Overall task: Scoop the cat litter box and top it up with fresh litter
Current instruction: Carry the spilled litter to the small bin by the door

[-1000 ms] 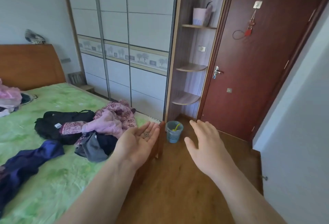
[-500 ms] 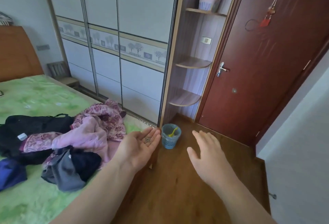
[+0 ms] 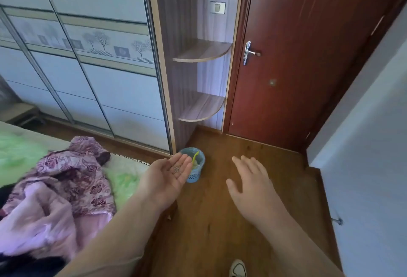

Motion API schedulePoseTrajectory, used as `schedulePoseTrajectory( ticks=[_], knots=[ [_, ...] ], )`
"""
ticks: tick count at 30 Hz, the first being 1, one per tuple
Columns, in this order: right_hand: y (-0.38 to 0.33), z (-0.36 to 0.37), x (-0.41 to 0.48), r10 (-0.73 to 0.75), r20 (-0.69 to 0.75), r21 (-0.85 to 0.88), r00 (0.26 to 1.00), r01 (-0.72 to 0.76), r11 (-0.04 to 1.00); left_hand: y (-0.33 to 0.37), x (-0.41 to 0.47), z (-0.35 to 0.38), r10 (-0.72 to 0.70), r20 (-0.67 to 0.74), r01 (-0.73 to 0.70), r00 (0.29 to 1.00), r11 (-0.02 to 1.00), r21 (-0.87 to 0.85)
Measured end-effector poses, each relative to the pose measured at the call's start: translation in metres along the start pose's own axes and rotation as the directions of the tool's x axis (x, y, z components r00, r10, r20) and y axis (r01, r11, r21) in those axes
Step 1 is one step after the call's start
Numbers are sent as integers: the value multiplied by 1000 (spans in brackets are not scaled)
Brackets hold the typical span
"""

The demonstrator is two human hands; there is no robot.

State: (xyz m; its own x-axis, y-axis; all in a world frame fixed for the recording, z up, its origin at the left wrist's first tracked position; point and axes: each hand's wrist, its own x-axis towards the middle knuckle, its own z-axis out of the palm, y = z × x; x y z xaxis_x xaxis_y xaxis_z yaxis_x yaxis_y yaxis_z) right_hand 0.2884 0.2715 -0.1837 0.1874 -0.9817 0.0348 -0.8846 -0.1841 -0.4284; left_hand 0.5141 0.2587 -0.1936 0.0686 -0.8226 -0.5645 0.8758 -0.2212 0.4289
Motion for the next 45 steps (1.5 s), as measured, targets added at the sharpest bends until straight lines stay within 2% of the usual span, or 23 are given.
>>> schedulePoseTrajectory(
  ticks=[6, 12, 18, 22, 27, 30, 33, 37, 40, 42, 45],
  knots=[
    [62, -6, 145, -84, 125, 12, 989, 84, 996, -3, 120, 59, 41, -121, -48, 992, 997, -55],
    [76, 8, 276, -185, 191, 22, 964, 184, 983, 16, 207, 91, 48, -216, -72, 975, 992, -107],
    [78, 64, 398, -190, 263, 21, 946, 191, 981, 56, 335, 90, 18, -338, -56, 941, 993, -101],
    [82, 117, 481, -148, 346, 33, 927, 145, 989, 89, 438, 82, -52, -415, 23, 908, 997, -75],
    [92, 206, 580, -144, 387, 49, 911, 136, 989, 109, 574, 57, -113, -488, 124, 865, 992, -10],
    [114, 279, 632, -159, 390, 82, 907, 137, 987, 95, 657, 24, -136, -533, 196, 835, 979, 56],
    [144, 361, 670, -182, 431, 113, 884, 147, 983, 65, 735, -24, -175, -580, 232, 796, 972, 24],
    [196, 489, 700, -240, 484, 159, 842, 185, 970, 7, 826, -104, -230, -595, 199, 770, 973, -119],
    [233, 568, 704, -253, 514, 237, 820, 147, 960, -32, 874, -157, -254, -519, 111, 816, 950, -291],
    [250, 603, 699, -252, 543, 302, 801, 93, 949, -50, 896, -182, -269, -444, 71, 855, 908, -414],
    [268, 639, 690, -281, 592, 383, 755, 43, 923, -72, 916, -211, -257, -406, 17, 877, 861, -508]
  ],
)
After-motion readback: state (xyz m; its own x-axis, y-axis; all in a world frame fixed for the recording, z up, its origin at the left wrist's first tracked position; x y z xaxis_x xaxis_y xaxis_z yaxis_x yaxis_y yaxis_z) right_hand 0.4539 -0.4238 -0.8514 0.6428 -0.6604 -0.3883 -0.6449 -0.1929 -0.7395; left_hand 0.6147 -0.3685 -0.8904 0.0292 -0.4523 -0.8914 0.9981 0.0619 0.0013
